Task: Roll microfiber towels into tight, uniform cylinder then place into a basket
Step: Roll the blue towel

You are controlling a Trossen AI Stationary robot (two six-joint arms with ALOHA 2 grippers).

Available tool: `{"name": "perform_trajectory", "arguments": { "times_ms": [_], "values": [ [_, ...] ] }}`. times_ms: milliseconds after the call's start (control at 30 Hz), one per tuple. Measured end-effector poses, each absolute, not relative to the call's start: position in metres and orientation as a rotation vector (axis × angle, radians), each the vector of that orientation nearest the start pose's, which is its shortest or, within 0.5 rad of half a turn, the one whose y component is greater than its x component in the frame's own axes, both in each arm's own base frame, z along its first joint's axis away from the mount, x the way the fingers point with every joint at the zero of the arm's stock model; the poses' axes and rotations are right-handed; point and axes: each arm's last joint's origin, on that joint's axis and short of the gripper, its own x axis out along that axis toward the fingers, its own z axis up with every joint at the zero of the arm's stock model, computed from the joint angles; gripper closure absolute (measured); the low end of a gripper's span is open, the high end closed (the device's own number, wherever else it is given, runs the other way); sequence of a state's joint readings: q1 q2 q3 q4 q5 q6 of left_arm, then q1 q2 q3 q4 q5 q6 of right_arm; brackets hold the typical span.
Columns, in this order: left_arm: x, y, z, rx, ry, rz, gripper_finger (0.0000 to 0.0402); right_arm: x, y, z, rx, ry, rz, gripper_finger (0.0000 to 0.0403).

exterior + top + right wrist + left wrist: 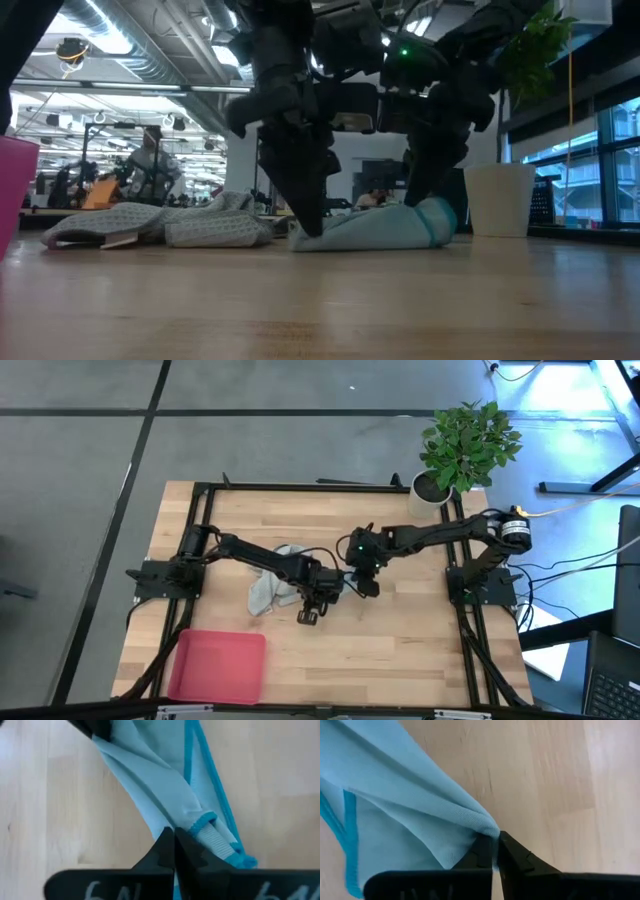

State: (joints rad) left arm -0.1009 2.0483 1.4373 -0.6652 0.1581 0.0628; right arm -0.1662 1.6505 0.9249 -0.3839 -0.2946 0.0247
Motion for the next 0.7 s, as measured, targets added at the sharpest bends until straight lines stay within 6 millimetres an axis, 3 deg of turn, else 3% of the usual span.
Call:
{"name": "perform_trajectory", "arguments": {
  "times_ms": [233,700],
  "values": [
    [0.402,-0.048,0.159,-0.020,1.286,-0.314,0.0401,0.301,-0.039,0.176,0.312,1.019,0.268,0.0403],
    [0.401,-0.058,0.160,-0.014,1.284,-0.342,0.0401,0.306,-0.041,0.184,0.392,0.946,0.198,0.0403]
  ]
}}
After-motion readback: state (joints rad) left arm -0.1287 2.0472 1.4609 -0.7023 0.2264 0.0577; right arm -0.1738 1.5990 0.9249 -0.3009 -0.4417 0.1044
